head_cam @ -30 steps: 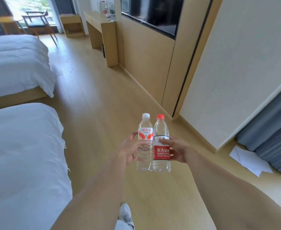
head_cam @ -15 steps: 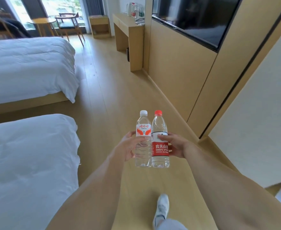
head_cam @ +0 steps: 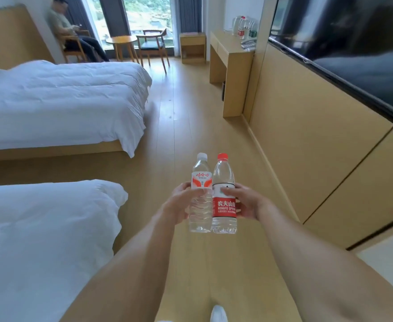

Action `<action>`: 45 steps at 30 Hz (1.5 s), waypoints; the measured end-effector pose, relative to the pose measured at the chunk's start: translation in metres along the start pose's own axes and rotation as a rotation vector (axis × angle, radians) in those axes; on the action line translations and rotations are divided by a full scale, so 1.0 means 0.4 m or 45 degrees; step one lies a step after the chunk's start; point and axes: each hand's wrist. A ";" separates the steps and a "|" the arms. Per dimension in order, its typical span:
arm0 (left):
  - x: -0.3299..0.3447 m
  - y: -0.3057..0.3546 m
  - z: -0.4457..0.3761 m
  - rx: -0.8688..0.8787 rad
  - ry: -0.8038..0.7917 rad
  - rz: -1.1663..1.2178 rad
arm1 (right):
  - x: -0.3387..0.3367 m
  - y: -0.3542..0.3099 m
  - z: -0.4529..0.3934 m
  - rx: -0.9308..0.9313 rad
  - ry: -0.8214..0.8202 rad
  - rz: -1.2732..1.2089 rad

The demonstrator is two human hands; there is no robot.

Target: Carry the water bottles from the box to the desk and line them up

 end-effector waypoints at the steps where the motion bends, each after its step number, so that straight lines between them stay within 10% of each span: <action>1: 0.006 0.023 -0.030 0.014 0.008 0.003 | -0.011 -0.033 -0.026 0.001 -0.008 0.009; 45: -0.256 0.950 -1.561 0.042 -0.043 -0.021 | -0.120 -1.105 -1.494 -0.002 0.006 0.041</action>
Point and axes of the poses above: each hand's wrist, its own z-axis away from the middle knuckle, its own x-axis out of the palm, y = z × x, and after that the axes turned 1 degree about x, right-handed
